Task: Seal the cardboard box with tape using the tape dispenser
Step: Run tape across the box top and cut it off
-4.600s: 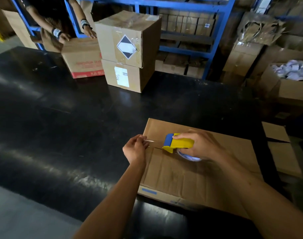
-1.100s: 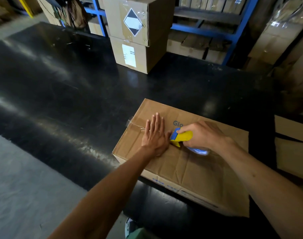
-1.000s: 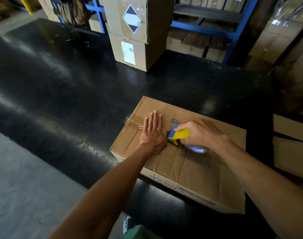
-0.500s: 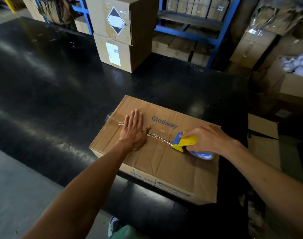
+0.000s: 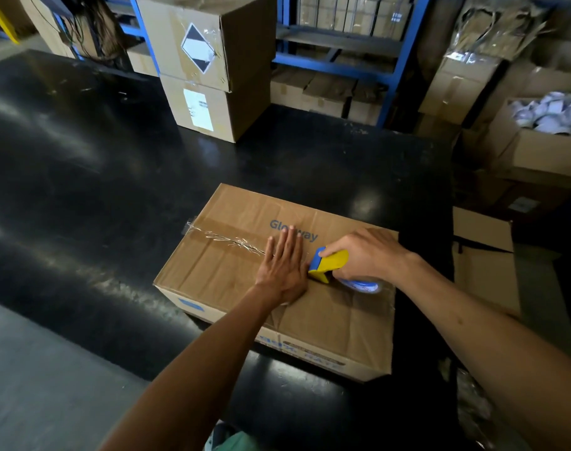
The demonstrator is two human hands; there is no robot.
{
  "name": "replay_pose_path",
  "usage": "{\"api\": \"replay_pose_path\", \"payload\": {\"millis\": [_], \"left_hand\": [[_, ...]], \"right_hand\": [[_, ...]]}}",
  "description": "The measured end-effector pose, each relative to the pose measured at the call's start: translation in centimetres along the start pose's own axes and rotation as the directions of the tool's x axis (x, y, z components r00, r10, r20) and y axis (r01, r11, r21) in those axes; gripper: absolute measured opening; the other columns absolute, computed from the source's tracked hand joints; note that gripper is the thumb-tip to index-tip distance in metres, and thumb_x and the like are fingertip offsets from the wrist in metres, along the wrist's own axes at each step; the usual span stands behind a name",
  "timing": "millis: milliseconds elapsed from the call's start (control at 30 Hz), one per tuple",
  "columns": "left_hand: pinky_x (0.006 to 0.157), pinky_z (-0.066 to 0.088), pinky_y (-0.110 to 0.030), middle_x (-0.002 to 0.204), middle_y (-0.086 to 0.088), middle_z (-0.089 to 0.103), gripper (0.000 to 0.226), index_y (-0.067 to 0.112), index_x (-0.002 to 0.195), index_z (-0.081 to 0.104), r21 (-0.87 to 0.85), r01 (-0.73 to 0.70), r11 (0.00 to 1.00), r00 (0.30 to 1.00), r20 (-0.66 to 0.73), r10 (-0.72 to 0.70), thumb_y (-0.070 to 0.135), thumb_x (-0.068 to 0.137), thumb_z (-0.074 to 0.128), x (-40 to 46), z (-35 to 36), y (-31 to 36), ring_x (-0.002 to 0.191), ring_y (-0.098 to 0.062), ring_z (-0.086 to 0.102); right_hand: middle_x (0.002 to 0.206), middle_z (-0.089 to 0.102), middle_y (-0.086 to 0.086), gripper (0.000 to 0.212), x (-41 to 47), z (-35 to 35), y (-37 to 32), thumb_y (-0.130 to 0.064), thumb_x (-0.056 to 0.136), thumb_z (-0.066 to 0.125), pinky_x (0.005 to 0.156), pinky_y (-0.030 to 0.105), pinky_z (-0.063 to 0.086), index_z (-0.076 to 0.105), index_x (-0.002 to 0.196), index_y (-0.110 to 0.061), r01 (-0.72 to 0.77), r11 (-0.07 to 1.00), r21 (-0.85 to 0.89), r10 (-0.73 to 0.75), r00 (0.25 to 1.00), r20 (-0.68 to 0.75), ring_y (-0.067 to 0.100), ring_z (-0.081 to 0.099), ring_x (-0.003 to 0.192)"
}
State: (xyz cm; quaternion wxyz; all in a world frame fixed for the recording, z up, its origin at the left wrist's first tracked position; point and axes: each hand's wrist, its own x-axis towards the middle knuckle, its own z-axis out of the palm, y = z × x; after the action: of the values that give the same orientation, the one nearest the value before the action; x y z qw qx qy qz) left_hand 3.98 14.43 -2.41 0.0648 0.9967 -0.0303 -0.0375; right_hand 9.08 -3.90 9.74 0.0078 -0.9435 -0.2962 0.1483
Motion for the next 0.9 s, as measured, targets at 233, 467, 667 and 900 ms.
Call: {"api": "replay_pose_path", "payload": {"millis": [233,467,667,900], "left_hand": [[0.123,-0.009,-0.047,0.164,-0.011,-0.018,0.071,0.008,0.157,-0.009,-0.021,0.015,1.000,0.999,0.033,-0.015,0.051,0.101,0.002,0.1,-0.2,-0.2,0.151,-0.023,-0.018],[0.122,-0.013,-0.046,0.162,-0.009,-0.022,0.075,0.011,0.156,-0.011,-0.046,-0.053,0.998,0.997,0.049,0.055,0.058,0.098,-0.002,0.2,-0.6,0.1,0.150,-0.024,-0.021],[0.122,0.015,-0.052,0.162,-0.014,0.022,0.066,0.005,0.153,0.028,-0.081,-0.345,0.935,0.939,-0.033,0.343,0.038,0.098,0.011,-1.3,0.4,7.8,0.151,-0.028,0.019],[0.124,-0.002,-0.043,0.166,-0.005,0.004,0.069,0.011,0.157,0.010,-0.029,-0.355,0.934,0.935,-0.036,0.354,0.040,0.096,-0.003,-1.0,0.7,7.5,0.153,-0.018,0.000]], "right_hand": [[0.115,0.068,-0.013,0.054,-2.3,-1.1,1.8,-0.061,0.066,0.066,0.069,0.030,0.042,0.059,0.120,-0.058,0.025,0.999,-0.040,-0.023,0.999,0.044,0.019,0.061,0.102],[0.123,0.064,-0.010,0.055,-6.3,-0.4,7.0,-0.069,0.070,0.063,0.071,0.030,0.041,0.056,0.123,-0.058,-0.026,0.997,-0.068,0.030,0.998,0.063,0.017,0.059,0.101],[0.123,0.065,-0.011,0.055,-6.4,-0.1,7.3,-0.067,0.072,0.066,0.071,0.030,0.036,0.056,0.125,-0.057,-0.016,0.995,-0.095,0.019,0.999,0.028,0.019,0.059,0.105],[0.120,0.067,-0.006,0.057,-6.4,0.3,7.6,-0.067,0.071,0.066,0.074,0.030,0.043,0.056,0.126,-0.056,-0.013,0.998,-0.068,0.014,1.000,0.013,0.020,0.060,0.102]]}}
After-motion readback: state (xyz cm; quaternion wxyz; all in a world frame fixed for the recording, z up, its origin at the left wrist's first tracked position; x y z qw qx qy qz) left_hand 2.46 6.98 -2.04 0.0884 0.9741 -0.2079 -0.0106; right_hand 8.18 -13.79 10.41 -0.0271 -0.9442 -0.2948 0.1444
